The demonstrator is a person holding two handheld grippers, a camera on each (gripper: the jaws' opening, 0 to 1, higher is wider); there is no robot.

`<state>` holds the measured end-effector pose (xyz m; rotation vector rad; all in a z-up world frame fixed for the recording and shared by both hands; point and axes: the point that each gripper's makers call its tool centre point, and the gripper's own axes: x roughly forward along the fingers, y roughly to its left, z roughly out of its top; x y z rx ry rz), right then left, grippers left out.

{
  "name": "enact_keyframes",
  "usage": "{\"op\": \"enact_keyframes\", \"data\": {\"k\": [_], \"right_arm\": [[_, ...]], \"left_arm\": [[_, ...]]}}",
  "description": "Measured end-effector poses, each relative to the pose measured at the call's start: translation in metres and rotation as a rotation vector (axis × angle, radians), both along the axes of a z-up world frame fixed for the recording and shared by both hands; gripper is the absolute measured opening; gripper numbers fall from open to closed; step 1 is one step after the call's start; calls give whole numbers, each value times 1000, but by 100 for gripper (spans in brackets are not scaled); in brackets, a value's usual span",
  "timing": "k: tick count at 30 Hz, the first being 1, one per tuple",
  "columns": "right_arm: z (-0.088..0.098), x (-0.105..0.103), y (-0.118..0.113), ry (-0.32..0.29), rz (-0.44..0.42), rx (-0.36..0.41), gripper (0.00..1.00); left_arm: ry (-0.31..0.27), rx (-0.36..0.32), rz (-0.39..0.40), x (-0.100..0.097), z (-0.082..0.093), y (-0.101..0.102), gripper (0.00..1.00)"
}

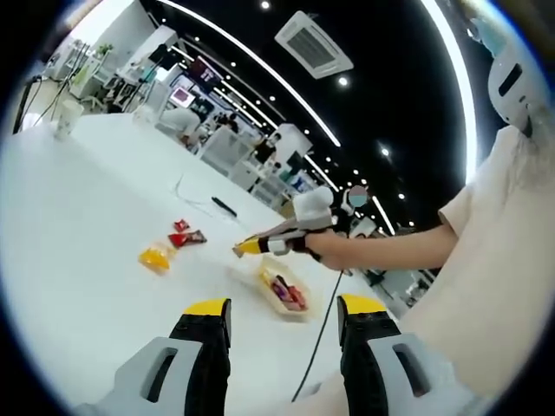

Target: Place the target food into the container with the food tongs after gripping and lifting it, then release it inside without dropping or visibly crushing the food.

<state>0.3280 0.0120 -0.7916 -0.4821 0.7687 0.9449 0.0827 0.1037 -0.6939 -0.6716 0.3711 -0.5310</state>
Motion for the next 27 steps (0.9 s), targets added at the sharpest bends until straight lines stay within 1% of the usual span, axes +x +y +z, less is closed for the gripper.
{"op": "enact_keyframes", "data": {"k": [5,6,7,9,14,20,27], "right_arm": [[7,-1,-3,-8,-11,20,22],[9,-5,-4,6,-19,34,22],[11,-6,-5,8,-21,40,22],[12,-9,-9,-5,-18,35,22],[16,-13,-17,-7,-38,46,22],[19,-17,-34,-15,-84,68,22],[24,-23,-49,-25,-119,84,22]], "left_arm": [[-1,2,-5,-4,0,-3,48],[-3,2,-9,-5,1,-5,48],[-4,2,-12,-5,1,-6,48],[-6,3,-20,-5,2,-8,48],[-10,11,-38,-5,2,-13,48],[-7,13,-68,-11,3,-20,48],[-5,20,-98,-17,4,-29,48]]}}
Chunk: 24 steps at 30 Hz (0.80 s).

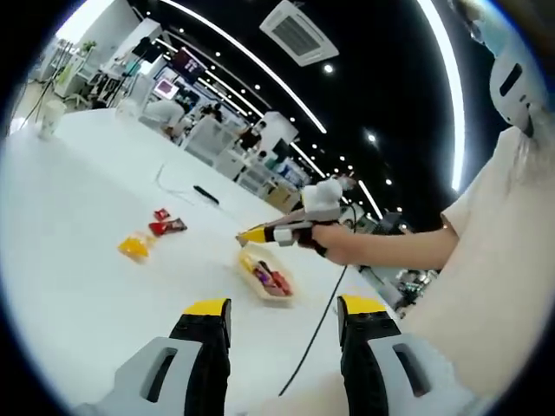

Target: Place the target food into the container with the food tongs after gripping and lifting it, then release it inside without dropping or visibly crushing the food.

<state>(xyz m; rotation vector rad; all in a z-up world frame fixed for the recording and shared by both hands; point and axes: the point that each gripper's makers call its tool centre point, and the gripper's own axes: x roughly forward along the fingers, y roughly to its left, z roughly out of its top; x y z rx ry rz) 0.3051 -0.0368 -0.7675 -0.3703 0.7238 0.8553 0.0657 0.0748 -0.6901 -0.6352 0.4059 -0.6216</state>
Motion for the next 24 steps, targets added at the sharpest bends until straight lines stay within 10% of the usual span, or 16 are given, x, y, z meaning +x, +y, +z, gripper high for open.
{"op": "enact_keyframes", "data": {"k": [24], "right_arm": [[20,-8,-40,-64,-73,1,23]], "left_arm": [[-25,-2,-67,-9,6,-22,48]]}}
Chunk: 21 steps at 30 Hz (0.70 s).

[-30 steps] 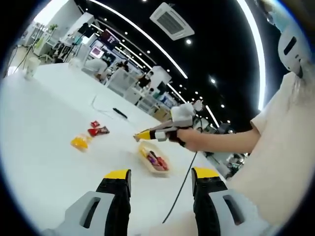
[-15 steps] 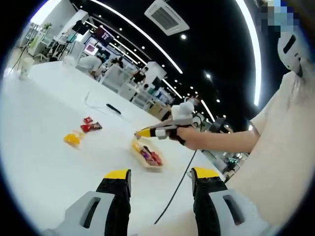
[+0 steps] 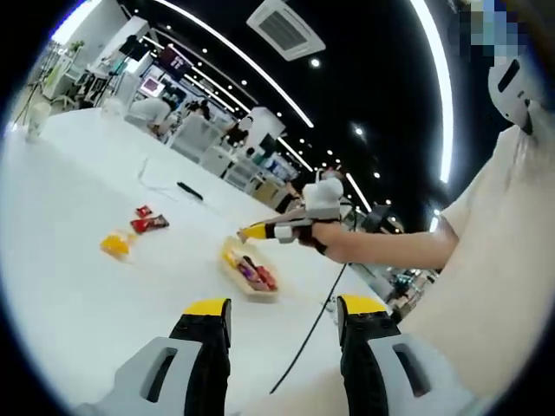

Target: Place the target food into the container with the food tongs after gripping and lifting it, then release it inside without dropping or visibly crushing the food.

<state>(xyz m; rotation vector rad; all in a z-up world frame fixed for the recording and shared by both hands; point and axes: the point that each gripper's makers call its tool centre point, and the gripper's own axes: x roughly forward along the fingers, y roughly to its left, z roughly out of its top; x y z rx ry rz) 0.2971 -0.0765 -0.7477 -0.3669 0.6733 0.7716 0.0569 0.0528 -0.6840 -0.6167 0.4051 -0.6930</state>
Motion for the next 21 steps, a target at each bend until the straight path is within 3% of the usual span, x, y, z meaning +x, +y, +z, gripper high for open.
{"op": "enact_keyframes", "data": {"k": [21], "right_arm": [[9,-8,-28,2,-65,22,24]], "left_arm": [[-15,-11,-52,2,0,-14,48]]}}
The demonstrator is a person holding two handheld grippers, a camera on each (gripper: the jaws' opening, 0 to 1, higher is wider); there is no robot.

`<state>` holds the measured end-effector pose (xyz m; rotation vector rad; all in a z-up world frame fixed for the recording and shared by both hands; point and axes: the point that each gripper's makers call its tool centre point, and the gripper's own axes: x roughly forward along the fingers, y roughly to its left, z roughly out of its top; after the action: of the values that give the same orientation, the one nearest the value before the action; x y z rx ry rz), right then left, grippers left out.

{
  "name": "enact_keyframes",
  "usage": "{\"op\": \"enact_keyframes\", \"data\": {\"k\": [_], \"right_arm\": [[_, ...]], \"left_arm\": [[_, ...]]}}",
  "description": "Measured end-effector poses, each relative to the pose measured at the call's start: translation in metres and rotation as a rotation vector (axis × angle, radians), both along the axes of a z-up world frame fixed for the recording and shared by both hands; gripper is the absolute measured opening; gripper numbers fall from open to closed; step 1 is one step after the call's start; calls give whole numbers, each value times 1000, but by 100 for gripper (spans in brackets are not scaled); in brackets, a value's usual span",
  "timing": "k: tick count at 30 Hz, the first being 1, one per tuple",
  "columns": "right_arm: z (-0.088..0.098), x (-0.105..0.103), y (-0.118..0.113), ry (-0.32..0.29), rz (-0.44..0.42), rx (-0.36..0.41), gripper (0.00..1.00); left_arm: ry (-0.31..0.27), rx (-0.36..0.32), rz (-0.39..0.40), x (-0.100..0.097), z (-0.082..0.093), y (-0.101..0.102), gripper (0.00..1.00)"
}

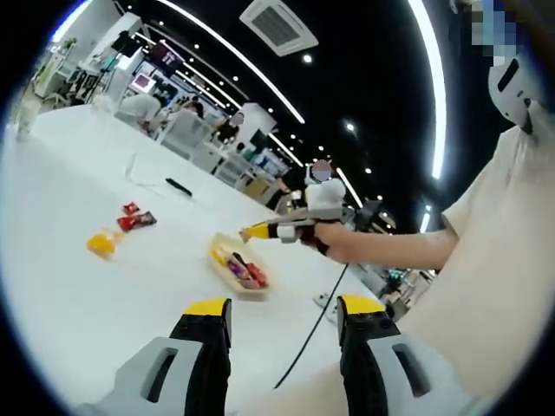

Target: Place the target food into the container with the food tongs after gripping and lifting it, then release it inside without dropping or visibly crushing the food.

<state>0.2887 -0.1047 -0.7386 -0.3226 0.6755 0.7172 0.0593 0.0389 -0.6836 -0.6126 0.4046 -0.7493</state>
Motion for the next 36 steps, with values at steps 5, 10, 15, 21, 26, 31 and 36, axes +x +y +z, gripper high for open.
{"op": "enact_keyframes", "data": {"k": [5,10,15,21,26,31,36], "right_arm": [[5,0,-7,-7,-25,16,24],[12,-4,-26,-22,-70,30,24],[21,-10,-40,-29,-127,48,24],[24,-15,-52,-37,-157,50,24],[22,-17,-57,-36,-167,48,24],[21,-18,-60,-37,-178,50,24],[23,-19,-65,-36,-190,52,25]], "left_arm": [[-6,-4,-12,3,0,-2,47],[-15,3,-73,6,0,-13,47],[-27,0,-117,11,4,-22,47],[-29,4,-152,6,4,-29,47],[-25,6,-153,3,5,-29,47],[-19,16,-166,0,3,-28,47],[-13,10,-183,1,1,-34,47]]}}
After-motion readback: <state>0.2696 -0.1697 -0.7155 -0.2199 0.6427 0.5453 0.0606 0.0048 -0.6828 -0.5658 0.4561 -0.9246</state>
